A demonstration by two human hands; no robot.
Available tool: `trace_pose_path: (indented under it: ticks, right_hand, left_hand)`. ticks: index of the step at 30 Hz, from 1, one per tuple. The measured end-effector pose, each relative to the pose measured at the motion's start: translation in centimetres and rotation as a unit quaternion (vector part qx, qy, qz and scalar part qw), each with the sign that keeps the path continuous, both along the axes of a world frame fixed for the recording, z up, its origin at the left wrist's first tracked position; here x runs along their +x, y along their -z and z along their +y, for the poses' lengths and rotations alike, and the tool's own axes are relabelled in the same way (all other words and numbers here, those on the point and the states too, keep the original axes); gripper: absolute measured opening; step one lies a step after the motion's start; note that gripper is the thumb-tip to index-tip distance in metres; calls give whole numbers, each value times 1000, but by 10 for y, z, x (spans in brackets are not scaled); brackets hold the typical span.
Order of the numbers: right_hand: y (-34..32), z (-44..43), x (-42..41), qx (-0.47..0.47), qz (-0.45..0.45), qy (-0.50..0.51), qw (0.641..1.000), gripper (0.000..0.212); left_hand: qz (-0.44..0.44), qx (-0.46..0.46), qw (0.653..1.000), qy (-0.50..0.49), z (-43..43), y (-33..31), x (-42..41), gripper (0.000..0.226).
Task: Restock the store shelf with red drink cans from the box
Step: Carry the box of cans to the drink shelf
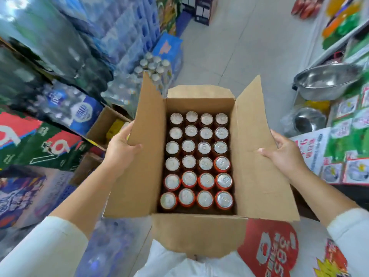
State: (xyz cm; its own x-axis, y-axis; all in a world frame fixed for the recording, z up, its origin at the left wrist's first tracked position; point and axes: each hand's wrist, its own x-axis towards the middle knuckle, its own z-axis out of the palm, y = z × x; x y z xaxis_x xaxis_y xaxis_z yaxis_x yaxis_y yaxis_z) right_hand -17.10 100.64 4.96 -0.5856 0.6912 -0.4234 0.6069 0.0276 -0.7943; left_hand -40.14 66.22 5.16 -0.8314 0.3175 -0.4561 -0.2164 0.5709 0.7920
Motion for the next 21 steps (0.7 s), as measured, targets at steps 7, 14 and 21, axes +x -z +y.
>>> trace_pose_path:
  ticks: [7, 14, 21]
  right_hand:
    - [-1, 134, -63, 10, -11, 67, 998, 60]
    - [-6, 273, -161, 7, -2, 157, 988, 59]
    - [5, 450, -273, 3, 0, 163, 987, 65]
  left_hand:
    - [15, -11, 994, 103, 185, 4, -127, 75]
    - [39, -26, 981, 190, 380, -11, -259, 74]
    - [63, -34, 973, 219, 579, -14, -385, 75]
